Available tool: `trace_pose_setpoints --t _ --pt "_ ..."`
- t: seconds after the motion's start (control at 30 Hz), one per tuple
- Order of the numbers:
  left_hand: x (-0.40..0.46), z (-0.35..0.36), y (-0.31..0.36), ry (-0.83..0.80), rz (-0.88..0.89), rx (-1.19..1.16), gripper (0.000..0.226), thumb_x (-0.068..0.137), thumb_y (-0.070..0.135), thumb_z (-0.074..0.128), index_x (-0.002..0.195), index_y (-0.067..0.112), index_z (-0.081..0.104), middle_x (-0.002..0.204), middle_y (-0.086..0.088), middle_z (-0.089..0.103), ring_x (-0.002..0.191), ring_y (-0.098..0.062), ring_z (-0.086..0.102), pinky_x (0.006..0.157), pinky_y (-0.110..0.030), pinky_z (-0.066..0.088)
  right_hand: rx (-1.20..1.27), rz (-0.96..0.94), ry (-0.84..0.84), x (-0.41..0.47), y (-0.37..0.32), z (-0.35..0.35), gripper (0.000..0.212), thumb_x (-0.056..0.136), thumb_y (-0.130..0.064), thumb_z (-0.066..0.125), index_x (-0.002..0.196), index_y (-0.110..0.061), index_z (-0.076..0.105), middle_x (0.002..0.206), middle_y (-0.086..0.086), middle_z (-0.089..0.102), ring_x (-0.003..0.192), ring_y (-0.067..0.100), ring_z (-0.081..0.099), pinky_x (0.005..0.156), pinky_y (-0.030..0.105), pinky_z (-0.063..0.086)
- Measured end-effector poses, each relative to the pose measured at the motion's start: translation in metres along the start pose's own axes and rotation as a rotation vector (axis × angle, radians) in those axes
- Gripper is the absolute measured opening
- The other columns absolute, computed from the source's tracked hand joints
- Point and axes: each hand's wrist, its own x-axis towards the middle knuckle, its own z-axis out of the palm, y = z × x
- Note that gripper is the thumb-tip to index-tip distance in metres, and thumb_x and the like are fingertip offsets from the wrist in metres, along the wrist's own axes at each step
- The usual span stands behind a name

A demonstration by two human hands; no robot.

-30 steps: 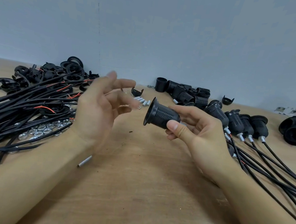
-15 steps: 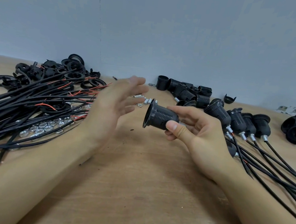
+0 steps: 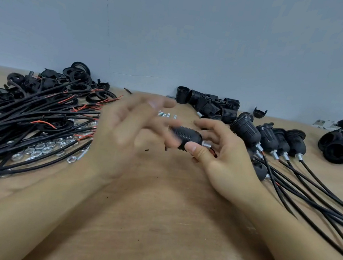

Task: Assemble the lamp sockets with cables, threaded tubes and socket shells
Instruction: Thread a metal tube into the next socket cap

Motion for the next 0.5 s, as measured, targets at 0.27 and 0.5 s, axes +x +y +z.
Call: trace_pose_setpoints --t 0.27,0.5 --pt "-0.002 0.001 -0.004 0.104 0.008 0.223 0.022 0.092 0.022 0.058 0.072 0.023 0.068 0.055 -0.004 0.066 0.050 -0.023 0.060 0.073 -0.020 0.046 -0.758 0.030 0.144 0.001 0.003 -0.001 0.041 0.091 -0.013 0.059 0.131 -0.016 0.049 0.128 0.004 0.042 0.117 0.023 0.041 0.093 0.030 0.036" --pt "-0.007 0.002 -0.014 -0.017 -0.056 0.466 0.009 0.096 0.016 0.062 0.094 0.022 0.069 0.056 0.006 0.068 0.045 -0.011 0.054 0.053 -0.029 0.044 -0.333 -0.220 -0.015 -0.005 -0.010 0.008 0.025 0.087 -0.019 0.067 0.112 -0.013 0.066 0.109 -0.003 0.064 0.101 0.012 0.061 0.091 0.027 0.049"
